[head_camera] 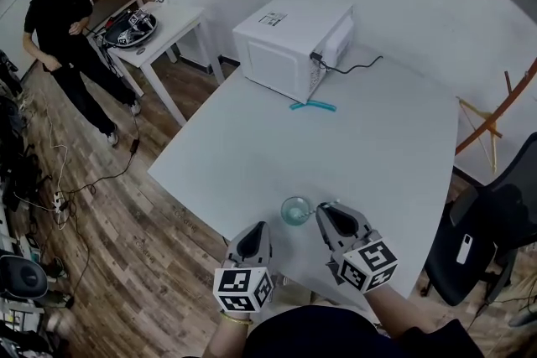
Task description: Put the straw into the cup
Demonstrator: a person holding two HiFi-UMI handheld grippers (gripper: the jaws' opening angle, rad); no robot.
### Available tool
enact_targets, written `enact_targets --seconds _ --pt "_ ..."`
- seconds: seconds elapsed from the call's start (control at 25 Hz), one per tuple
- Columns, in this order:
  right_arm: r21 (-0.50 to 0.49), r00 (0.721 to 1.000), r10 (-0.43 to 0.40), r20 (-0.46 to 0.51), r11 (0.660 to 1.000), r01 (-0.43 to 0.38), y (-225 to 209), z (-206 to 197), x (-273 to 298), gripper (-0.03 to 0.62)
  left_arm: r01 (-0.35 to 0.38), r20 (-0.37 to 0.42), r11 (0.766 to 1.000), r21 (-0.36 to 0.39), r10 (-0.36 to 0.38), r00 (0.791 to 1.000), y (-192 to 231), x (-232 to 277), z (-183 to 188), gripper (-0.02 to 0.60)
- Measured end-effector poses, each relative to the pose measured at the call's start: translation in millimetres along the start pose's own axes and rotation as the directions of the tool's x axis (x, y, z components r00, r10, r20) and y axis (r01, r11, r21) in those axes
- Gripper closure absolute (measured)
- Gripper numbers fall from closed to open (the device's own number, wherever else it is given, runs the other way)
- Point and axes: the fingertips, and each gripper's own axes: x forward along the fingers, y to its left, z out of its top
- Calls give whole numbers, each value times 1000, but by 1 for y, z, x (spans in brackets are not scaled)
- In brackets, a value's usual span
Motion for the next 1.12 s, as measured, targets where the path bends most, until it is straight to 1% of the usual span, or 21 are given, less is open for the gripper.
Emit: enact_targets --seconds 0.36,0.8,1.12 --pt "3 996 -11 -93 1000 12 -17 -40 21 554 -13 -27 1000 1 13 1000 8 15 -20 563" --pt "19 983 -30 -180 999 34 -30 -75 38 554 -41 -85 999 -2 41 996 19 21 -44 563" --pt "40 977 -36 -209 998 45 -33 -89 41 554 -41 -108 999 3 41 993 17 23 -53 563"
